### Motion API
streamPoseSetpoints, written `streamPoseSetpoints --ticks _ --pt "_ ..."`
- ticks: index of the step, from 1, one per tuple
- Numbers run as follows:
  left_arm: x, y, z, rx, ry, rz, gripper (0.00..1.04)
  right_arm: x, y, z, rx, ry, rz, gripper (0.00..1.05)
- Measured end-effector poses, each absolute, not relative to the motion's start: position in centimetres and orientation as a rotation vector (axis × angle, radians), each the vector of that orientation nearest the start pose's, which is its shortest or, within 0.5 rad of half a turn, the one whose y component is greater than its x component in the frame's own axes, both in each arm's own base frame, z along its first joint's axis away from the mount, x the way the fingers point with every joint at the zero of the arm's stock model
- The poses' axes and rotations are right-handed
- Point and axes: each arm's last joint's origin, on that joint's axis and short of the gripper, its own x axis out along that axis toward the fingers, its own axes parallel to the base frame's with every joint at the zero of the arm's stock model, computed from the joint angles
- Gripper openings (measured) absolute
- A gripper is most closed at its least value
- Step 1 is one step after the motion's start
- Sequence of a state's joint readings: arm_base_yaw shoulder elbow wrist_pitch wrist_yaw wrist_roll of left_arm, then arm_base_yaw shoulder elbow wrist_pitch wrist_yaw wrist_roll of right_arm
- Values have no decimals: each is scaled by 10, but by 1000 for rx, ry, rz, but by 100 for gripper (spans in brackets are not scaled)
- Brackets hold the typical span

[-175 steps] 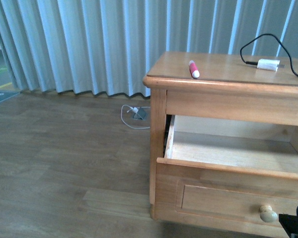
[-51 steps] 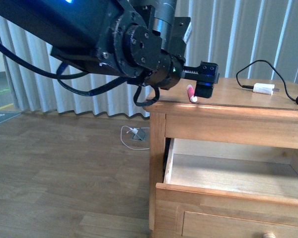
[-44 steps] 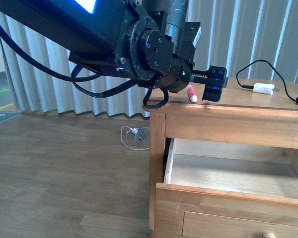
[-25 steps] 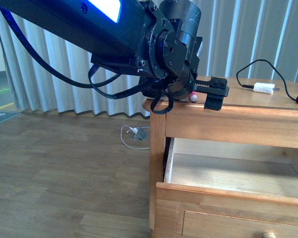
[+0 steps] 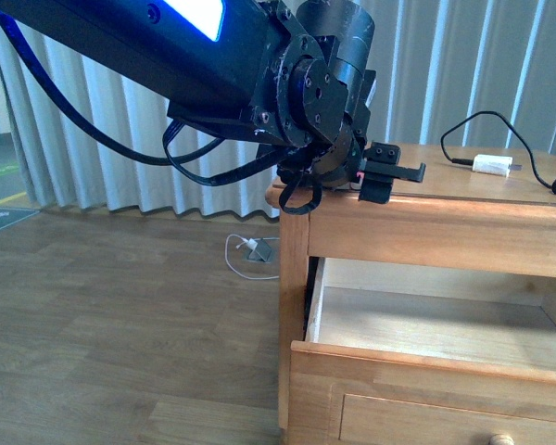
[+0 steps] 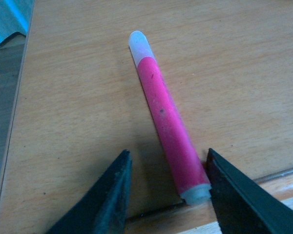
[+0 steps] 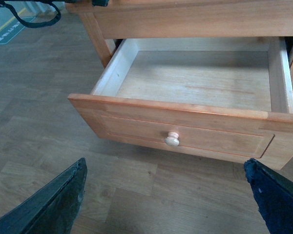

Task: Place pink marker in drawer with both arms

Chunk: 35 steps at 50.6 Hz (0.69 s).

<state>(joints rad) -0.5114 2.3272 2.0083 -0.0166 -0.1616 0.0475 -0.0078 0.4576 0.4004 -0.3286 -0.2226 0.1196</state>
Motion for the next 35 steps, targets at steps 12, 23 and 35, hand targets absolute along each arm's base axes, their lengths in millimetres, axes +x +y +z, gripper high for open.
streamPoseSetpoints --ticks 12,23,35 --pt "474 -255 243 158 302 -327 17 120 5 230 162 396 189 96" --pt "466 -245 241 139 233 -386 15 120 5 230 162 396 189 96" --pt "424 -222 269 162 81 -646 15 120 5 230 162 396 189 96"
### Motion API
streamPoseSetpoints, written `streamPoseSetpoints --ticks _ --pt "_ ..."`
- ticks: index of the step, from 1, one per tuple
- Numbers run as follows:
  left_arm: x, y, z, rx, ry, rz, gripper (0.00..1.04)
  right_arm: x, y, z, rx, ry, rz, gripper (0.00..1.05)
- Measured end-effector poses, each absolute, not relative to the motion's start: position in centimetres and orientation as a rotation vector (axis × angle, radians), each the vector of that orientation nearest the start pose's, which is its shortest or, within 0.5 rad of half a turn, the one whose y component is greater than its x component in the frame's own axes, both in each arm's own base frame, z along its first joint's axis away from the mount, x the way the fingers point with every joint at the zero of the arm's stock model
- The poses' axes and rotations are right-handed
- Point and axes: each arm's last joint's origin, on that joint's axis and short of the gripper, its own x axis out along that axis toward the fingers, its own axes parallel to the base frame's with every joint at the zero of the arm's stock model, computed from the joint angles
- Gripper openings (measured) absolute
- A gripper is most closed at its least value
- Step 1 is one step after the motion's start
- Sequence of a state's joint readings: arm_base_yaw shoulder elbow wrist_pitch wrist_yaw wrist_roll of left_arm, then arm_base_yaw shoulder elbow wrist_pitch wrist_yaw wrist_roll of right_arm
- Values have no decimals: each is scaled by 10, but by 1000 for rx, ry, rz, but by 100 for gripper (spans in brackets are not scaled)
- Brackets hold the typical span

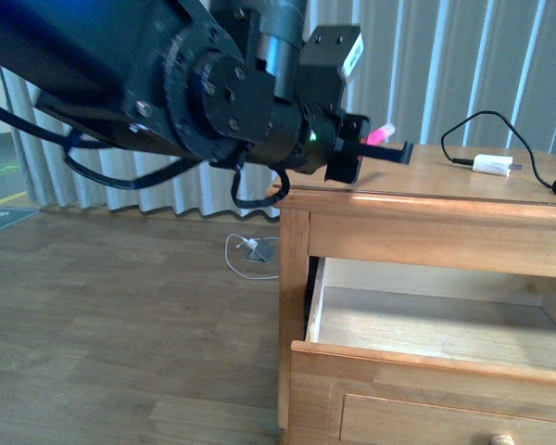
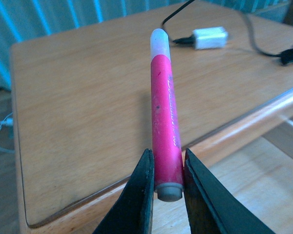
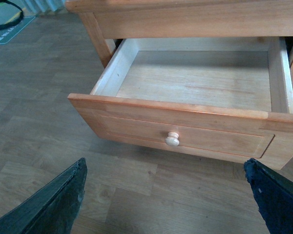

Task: Place pink marker in drawer with both arms

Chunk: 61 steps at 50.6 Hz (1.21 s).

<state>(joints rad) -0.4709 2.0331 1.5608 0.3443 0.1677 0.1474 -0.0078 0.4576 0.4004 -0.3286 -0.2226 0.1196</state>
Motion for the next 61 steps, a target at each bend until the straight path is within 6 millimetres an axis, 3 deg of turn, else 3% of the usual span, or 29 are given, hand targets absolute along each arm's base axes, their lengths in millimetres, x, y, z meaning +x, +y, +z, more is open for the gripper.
streamPoseSetpoints --ticks 8,17,28,36,42,50,61 --pt "390 -207 284 236 44 -840 15 120 5 230 162 396 189 96" --pt "376 -201 259 341 117 -942 15 120 5 230 162 396 189 96" --pt "383 -206 221 380 189 -928 15 120 5 230 162 396 189 96" --pt "397 -213 183 375 263 -896 15 120 5 230 162 396 189 96" --pt "403 -216 172 344 269 -867 15 120 5 230 162 396 189 96" --pt "405 -217 175 278 247 -827 39 120 5 230 162 396 189 96" --pt "396 -207 198 179 177 -661 75 120 5 230 162 396 189 96"
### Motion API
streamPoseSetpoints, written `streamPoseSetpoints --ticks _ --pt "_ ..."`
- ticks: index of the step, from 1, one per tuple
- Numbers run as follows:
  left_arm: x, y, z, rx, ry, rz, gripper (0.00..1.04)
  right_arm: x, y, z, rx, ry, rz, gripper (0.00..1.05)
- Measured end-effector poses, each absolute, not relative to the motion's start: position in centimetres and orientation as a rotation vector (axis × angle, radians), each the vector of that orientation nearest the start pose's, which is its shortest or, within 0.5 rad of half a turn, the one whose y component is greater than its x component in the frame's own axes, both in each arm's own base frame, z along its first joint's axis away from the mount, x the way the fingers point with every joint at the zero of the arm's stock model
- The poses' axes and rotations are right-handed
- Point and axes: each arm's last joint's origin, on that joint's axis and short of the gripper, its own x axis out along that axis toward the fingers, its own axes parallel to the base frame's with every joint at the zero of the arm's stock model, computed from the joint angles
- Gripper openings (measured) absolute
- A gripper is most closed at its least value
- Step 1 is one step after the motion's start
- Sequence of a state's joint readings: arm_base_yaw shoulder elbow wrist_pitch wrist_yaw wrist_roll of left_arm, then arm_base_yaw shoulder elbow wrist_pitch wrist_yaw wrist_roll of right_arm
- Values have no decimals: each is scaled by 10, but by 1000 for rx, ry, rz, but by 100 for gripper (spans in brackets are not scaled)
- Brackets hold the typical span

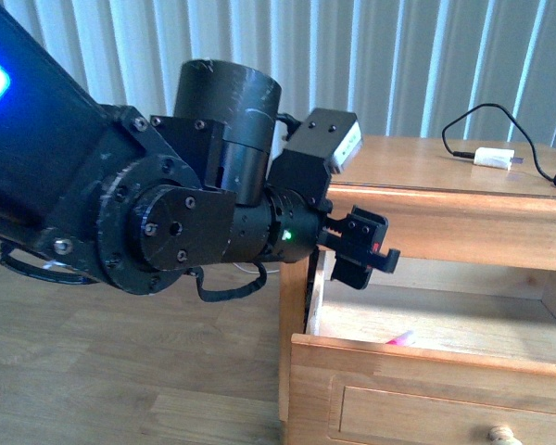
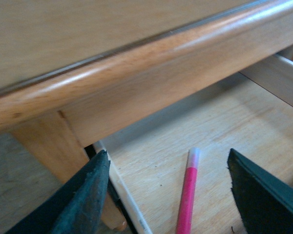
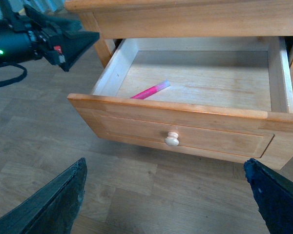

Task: Place pink marker in drawer with both arms

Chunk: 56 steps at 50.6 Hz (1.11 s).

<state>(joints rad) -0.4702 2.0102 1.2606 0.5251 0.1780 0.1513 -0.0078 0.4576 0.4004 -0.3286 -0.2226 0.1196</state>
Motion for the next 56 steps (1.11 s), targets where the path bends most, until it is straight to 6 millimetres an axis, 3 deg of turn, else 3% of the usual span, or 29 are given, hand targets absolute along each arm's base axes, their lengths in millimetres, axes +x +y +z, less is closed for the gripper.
streamPoseSetpoints --ticks 8,18,23,28,39,46,50,56 --pt "373 -177 223 145 175 -465 100 120 5 230 162 396 189 96" --pt "334 -115 246 -32 176 -279 99 120 5 230 162 396 189 96" --pt "300 -83 259 -99 129 -192 99 120 5 230 162 396 189 96" --pt "263 -63 265 -128 87 -158 99 120 5 230 162 396 189 96" --pt "183 -29 251 -202 77 -38 99 120 5 230 162 396 189 96" --pt "136 -18 226 -243 101 65 99 120 5 230 162 396 189 96" --pt "122 -16 214 -263 80 102 99 120 5 230 162 396 189 96" --pt "118 -16 213 -275 59 99 99 120 5 230 162 396 190 96"
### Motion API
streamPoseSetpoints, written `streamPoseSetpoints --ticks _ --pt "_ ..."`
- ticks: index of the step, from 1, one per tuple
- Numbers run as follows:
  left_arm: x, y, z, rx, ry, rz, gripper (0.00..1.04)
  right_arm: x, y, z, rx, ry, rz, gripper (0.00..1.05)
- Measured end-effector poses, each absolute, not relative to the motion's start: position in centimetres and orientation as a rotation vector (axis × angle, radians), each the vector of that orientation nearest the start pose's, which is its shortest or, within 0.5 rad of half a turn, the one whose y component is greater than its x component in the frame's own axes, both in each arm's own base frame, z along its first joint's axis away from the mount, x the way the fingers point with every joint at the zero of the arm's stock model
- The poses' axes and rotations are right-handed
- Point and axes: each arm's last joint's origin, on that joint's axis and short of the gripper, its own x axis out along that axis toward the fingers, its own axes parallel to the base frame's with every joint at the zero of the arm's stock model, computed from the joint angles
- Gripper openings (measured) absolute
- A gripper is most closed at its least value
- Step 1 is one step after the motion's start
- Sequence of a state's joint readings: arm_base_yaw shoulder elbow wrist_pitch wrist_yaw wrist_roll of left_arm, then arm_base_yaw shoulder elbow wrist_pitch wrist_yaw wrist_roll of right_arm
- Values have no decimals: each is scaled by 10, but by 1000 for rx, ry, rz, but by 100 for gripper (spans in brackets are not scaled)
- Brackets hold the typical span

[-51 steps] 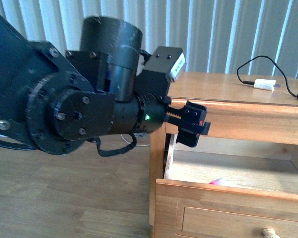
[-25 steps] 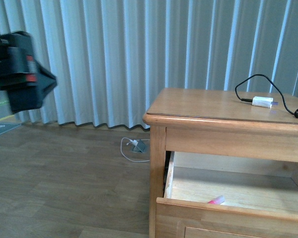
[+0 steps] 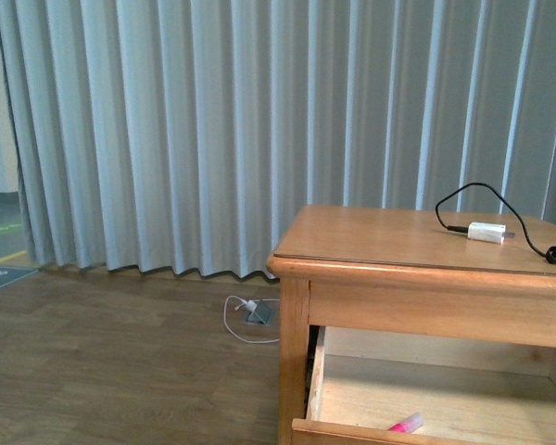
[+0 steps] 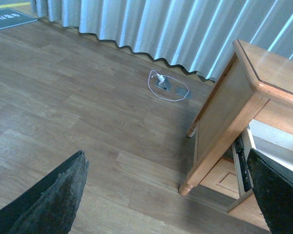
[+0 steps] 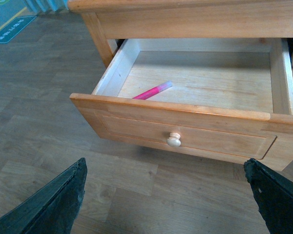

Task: Place pink marker in drawer with both arms

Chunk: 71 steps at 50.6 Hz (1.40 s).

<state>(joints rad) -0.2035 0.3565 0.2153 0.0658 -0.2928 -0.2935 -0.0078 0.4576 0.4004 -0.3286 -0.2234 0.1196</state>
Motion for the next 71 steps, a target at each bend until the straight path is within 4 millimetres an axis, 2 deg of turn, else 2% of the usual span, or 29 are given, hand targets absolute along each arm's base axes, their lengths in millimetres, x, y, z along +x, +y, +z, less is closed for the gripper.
streamPoseSetpoints --ticks 4,10,11,18,22,27,39,63,71 --pt "118 -16 213 -256 51 78 97 120 5 230 162 396 188 96" --pt "115 -14 206 -113 4 -8 75 120 5 230 162 396 189 96" --pt "112 -1 193 -27 -1 2 39 120 5 230 162 396 189 96" --pt "110 0 187 -15 -2 -4 14 120 5 230 162 396 189 96" --pt "109 0 184 -15 -1 -3 4 120 5 230 162 396 189 96" --pt "99 0 177 -8 16 -3 4 120 5 230 162 396 189 96" --pt "97 0 170 -6 -8 -3 4 120 5 230 162 396 189 96" --pt "96 0 171 -6 -17 -2 5 120 5 230 162 398 189 96" --pt "96 0 171 -5 -17 -3 32 120 6 229 158 355 151 96"
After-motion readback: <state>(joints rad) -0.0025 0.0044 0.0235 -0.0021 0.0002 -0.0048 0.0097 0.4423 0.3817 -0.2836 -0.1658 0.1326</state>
